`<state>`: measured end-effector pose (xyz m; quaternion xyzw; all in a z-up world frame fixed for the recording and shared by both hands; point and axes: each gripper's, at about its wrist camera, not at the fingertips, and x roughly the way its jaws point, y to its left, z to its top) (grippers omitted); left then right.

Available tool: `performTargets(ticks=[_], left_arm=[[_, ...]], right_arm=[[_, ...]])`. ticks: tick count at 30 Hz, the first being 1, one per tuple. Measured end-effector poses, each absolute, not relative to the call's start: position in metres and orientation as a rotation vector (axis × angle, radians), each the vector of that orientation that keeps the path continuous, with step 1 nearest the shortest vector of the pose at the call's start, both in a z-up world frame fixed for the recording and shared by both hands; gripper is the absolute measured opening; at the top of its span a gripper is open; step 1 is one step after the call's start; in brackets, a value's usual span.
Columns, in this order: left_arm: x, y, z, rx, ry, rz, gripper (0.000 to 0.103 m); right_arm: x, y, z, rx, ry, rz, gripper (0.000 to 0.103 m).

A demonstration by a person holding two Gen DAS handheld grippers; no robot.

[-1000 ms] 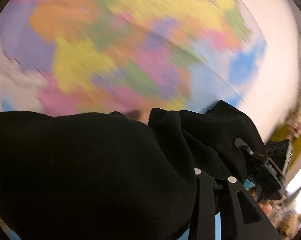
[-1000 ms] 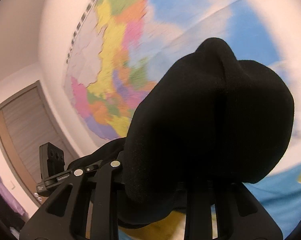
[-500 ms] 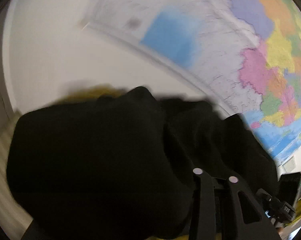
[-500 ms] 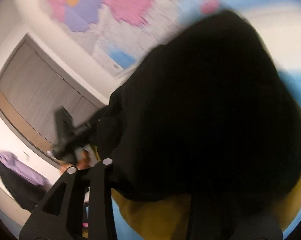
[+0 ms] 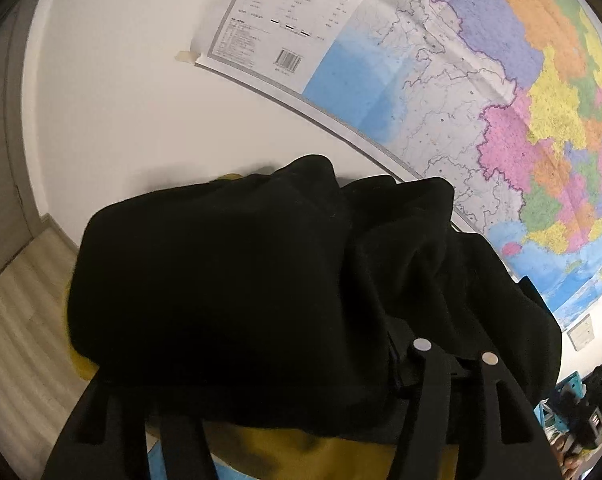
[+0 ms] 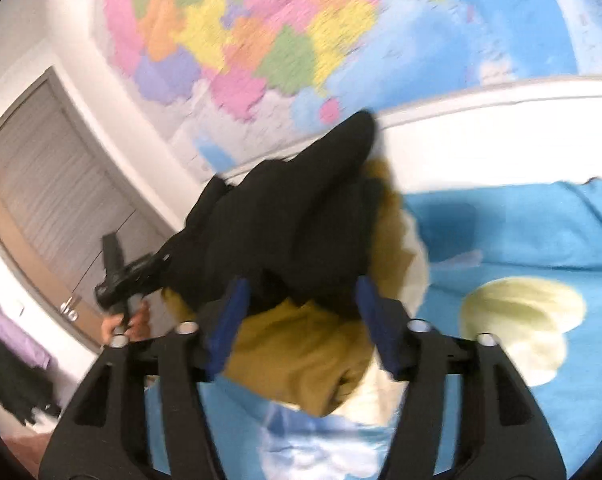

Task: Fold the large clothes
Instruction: 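Lift the jacket bundle with both grippers and carry it to the olive garment stack, then lower the jacket onto the stack and open both grippers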

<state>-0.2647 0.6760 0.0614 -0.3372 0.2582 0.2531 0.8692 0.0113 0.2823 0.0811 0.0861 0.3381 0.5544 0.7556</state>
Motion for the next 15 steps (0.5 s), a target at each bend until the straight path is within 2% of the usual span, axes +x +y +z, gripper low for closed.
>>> performTargets(ticks=[3,4,5,6,10,15], left_arm=[[-0.265,0.677,0.060,-0.702,0.554,0.548,0.058],[-0.265,0.677,0.060,-0.707,0.557,0.555,0.058],[-0.264,0.677,0.059,-0.710,0.569,0.571,0.059],[-0.263,0.677,0.058,-0.709,0.582,0.583,0.059],[-0.259,0.677,0.056,-0.696,0.623,0.628,0.059],[-0.252,0.671,0.057,-0.668,0.661,0.695,0.069]], right_arm=[[0.021,0.297,0.085,0.214,0.768,1.235,0.070],[0.022,0.302,0.084,0.207,0.786,1.265,0.053],[0.011,0.309,0.079,0.180,0.802,1.297,0.020],[0.005,0.311,0.080,0.172,0.809,1.328,0.012],[-0.039,0.293,0.085,0.005,0.709,1.378,0.011],[-0.023,0.283,0.050,-0.051,0.870,1.275,0.011]])
